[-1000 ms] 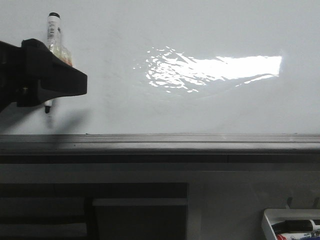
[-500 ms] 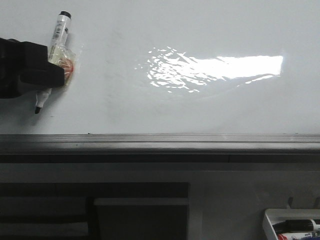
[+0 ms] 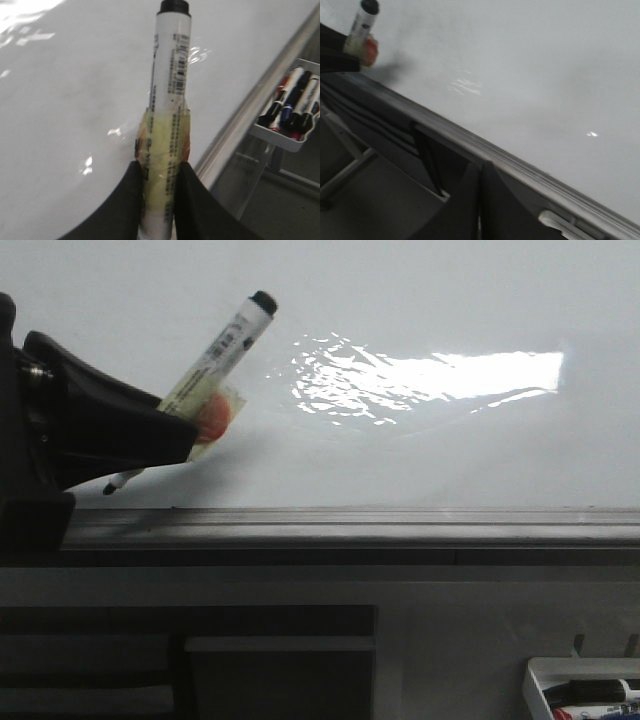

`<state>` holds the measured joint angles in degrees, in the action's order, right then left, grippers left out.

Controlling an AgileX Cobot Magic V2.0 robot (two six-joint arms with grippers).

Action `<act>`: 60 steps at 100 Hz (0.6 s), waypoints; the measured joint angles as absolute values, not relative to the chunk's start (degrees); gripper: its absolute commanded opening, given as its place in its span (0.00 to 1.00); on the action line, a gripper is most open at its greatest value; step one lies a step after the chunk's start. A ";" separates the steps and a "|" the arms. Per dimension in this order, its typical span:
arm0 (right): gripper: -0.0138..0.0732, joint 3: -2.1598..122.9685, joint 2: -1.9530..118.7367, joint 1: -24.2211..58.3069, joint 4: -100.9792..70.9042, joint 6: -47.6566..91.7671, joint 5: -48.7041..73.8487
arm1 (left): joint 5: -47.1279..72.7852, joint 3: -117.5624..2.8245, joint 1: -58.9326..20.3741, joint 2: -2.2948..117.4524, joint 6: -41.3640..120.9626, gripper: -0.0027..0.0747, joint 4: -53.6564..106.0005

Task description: Write number 5 on whiteboard

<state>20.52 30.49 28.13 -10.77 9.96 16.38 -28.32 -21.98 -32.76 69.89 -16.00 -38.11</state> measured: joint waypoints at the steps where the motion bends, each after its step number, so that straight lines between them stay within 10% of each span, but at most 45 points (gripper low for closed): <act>1: 0.09 20.76 30.98 28.91 -10.88 9.96 16.38 | -28.96 -21.98 -32.76 69.93 -16.00 0.01 -38.66; 17: 0.16 26.30 36.79 36.99 -12.76 10.30 16.38 | -35.84 -21.98 -32.76 69.49 -16.00 0.01 -47.70; 39: 0.56 33.38 45.75 45.43 -13.27 10.45 16.49 | -37.32 -21.98 -32.76 69.36 -15.89 0.01 -54.16; 60: 0.58 38.24 54.32 47.41 -13.27 10.45 17.49 | -39.72 -21.98 -32.76 69.36 -14.51 0.01 -59.28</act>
